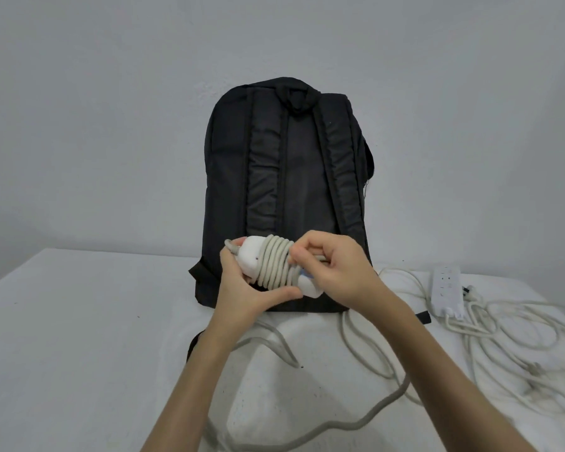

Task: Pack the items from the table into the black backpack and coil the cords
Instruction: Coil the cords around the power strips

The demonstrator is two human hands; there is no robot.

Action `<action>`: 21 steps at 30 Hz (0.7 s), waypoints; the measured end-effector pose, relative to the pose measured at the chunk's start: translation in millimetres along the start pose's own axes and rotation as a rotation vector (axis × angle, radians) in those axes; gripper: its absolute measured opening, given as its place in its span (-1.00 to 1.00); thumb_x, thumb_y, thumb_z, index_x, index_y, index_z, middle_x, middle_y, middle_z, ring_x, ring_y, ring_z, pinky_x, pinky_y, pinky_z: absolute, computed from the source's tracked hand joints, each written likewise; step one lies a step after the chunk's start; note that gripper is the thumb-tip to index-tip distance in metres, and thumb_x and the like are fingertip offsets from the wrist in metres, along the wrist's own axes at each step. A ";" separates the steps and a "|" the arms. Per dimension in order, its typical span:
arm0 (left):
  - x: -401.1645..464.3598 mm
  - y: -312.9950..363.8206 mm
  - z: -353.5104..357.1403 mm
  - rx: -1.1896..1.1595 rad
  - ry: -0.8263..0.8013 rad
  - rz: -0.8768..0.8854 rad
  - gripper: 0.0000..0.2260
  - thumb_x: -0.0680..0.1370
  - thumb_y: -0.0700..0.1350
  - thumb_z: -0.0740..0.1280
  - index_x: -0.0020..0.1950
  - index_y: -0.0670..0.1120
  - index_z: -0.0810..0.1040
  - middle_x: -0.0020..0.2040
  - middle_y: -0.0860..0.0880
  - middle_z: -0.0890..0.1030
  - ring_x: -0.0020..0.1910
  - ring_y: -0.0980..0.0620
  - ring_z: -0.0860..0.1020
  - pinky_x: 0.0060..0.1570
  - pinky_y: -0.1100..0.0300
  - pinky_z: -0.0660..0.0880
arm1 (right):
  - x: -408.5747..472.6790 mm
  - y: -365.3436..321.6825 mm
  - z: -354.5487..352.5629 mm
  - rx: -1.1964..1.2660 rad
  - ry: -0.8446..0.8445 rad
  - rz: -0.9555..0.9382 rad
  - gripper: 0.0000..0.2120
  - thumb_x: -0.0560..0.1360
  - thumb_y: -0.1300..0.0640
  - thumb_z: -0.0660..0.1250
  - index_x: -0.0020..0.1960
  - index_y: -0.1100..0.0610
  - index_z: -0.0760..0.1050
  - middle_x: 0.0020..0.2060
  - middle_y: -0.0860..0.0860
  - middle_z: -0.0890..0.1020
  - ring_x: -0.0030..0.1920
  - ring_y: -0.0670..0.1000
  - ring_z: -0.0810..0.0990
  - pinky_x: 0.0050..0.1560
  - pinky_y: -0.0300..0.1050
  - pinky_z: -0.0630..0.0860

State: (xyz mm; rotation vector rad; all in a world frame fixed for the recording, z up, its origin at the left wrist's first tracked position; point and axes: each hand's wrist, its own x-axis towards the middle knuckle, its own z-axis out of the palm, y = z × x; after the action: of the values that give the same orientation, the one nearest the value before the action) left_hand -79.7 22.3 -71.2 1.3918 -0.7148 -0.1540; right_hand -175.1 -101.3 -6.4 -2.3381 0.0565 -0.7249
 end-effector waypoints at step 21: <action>-0.6 5.4 -9.5 0.215 0.162 0.045 -0.11 -0.02 0.21 0.54 0.22 0.09 0.25 0.11 0.07 0.50 0.08 0.09 0.54 0.02 0.07 0.57 | -13.5 26.5 -38.4 -0.175 0.296 0.194 -0.78 0.27 -0.18 0.47 -0.33 -0.04 0.60 -0.48 -0.16 0.54 -0.42 -0.14 0.46 -0.36 -0.16 0.39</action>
State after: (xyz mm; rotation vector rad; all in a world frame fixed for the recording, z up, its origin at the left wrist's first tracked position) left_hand -76.7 31.7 -66.5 1.5712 -0.6410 0.0725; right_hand -202.3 -141.6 -6.0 -2.3264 0.4882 -0.9939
